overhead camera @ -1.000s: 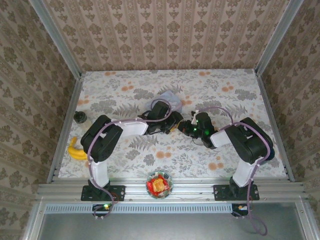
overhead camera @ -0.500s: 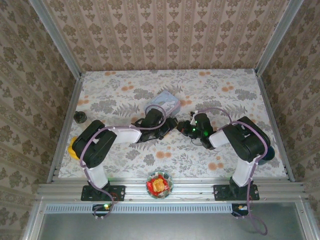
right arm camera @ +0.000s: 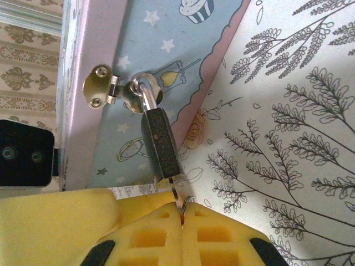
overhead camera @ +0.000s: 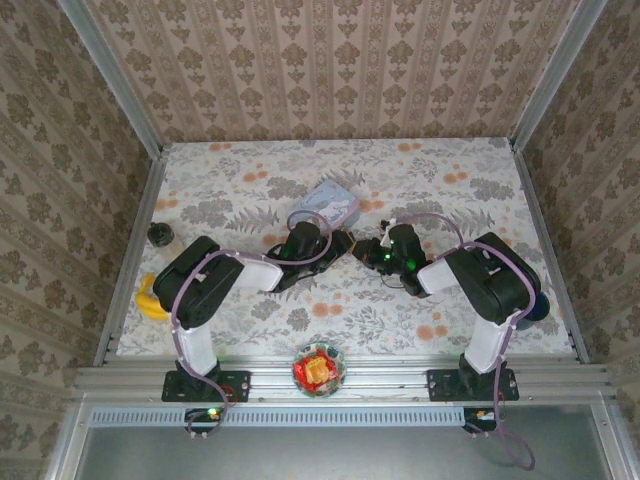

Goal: Unlock a padlock with a key

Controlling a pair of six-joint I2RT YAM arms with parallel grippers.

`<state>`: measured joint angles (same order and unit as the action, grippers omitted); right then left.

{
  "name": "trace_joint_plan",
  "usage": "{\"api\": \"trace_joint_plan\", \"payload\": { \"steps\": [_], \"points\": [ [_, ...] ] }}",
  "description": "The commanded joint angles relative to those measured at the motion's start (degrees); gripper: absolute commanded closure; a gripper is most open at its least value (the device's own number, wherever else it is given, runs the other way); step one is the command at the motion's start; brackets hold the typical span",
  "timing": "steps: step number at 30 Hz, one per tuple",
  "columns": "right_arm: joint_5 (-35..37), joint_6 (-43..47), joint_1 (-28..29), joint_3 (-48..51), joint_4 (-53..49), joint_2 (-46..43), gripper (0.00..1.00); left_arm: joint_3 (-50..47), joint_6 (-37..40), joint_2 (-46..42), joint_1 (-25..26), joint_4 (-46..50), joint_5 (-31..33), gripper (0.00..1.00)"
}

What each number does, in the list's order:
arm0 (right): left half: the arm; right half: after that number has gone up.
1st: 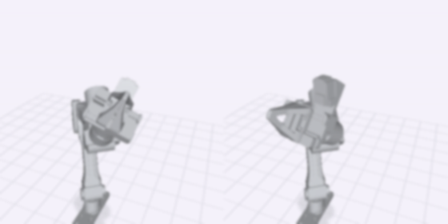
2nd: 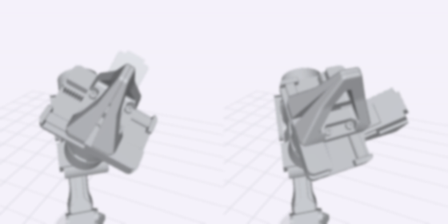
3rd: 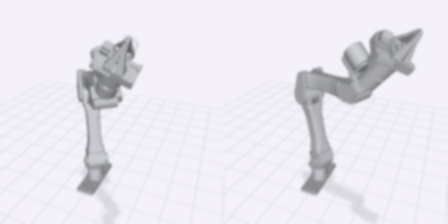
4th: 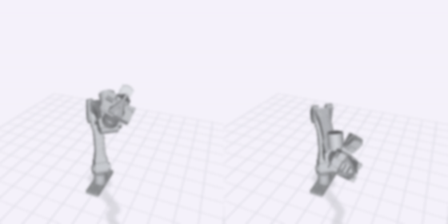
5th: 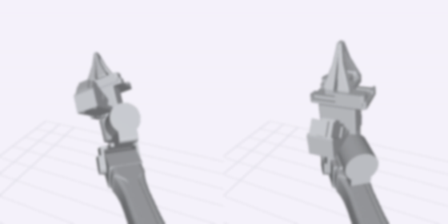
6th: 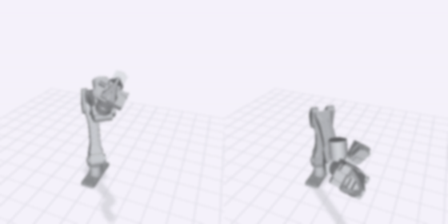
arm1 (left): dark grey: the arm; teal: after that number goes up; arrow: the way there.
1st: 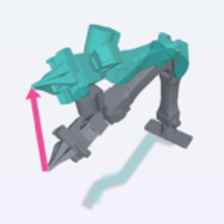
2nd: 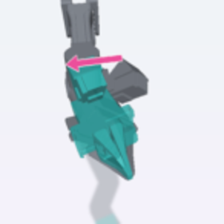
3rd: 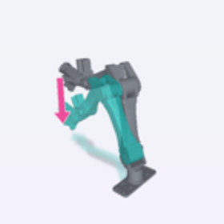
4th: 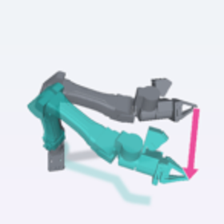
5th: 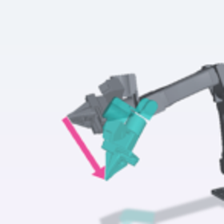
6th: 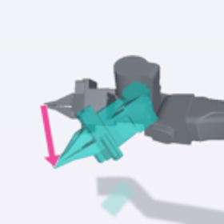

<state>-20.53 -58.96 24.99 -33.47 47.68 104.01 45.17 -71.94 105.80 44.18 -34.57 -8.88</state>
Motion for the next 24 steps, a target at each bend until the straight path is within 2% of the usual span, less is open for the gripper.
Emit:
{"api": "trace_joint_plan", "payload": {
  "steps": [1, 16, 24],
  "points": [
    [-0.2, -0.6, -0.3, -1.8, 1.1, 0.8, 1.0, -1.2, 1.2, -1.0, -0.6, -0.8, 2.7, 0.32],
    [-4.3, -2.0, -0.2, -6.4, 0.3, 4.2, 1.0, -3.0, 6.7, -7.3, -6.9, 2.1, 5.4, 0.34],
    [-6.1, -3.8, 0.0, -9.0, 0.7, 6.2, 1.0, -0.7, 7.4, -10.5, -4.1, 10.8, 8.4, 0.37]
  ]
}}
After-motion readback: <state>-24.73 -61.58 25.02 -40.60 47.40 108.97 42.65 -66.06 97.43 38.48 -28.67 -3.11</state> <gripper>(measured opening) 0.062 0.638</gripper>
